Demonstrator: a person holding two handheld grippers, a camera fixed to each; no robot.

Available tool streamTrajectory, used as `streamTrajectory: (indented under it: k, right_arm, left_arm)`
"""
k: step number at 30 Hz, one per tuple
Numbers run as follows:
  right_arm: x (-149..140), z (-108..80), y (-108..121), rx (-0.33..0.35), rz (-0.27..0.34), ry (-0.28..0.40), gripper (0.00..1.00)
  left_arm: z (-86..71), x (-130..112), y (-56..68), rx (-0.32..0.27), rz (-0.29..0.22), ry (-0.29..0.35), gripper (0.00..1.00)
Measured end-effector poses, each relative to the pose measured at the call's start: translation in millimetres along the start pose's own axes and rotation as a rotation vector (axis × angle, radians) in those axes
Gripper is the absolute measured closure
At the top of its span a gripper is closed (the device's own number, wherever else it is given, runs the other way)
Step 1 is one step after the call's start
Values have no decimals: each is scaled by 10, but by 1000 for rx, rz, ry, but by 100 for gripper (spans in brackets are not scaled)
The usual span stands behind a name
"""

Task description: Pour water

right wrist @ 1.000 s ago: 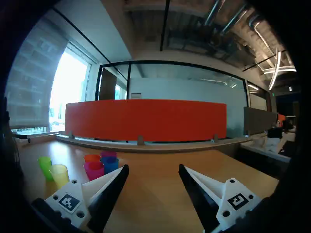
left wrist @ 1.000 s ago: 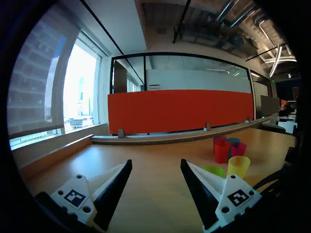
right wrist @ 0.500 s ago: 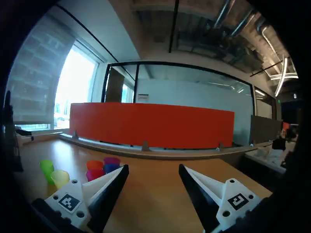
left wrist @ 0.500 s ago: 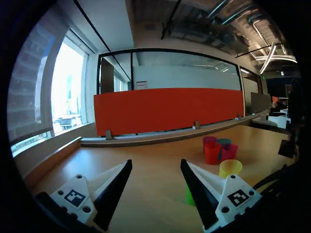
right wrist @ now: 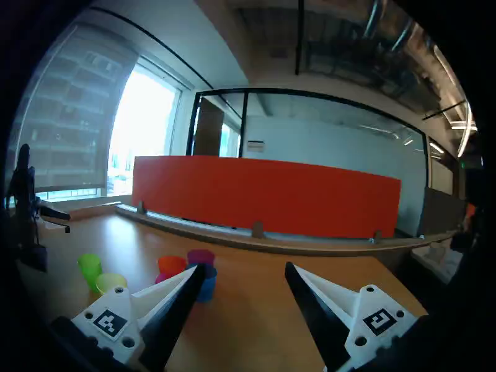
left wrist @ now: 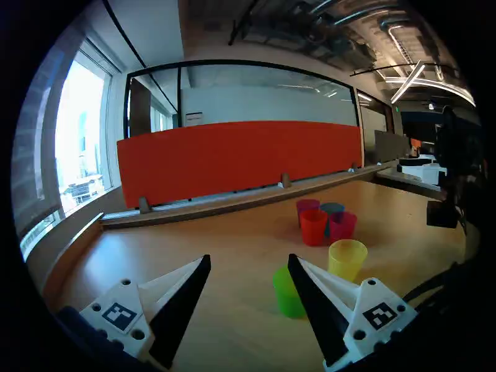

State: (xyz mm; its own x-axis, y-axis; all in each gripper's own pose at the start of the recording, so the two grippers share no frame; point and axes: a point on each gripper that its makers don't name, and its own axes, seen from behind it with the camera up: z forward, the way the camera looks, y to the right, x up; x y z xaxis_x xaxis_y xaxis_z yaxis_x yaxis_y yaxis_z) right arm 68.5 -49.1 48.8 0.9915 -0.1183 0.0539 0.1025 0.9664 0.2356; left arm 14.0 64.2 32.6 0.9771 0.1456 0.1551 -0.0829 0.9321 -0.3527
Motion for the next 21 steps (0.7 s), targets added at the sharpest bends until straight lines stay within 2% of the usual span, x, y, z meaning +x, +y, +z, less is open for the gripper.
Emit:
streamTrajectory:
  k: [8, 14, 21]
  right_arm:
    - [-19, 70, -103, 55, -54, -45, 0]
    - [-61, 141, -150, 81, -44, -79, 0]
    - [-94, 210, -172, 103, -34, -101, 0]
  left_arm:
    - [91, -85, 121, -73, 39, -59, 8]
    - [122, -133, 224, -122, 67, -93, 8]
    - [158, -248, 348, -172, 135, -137, 8]
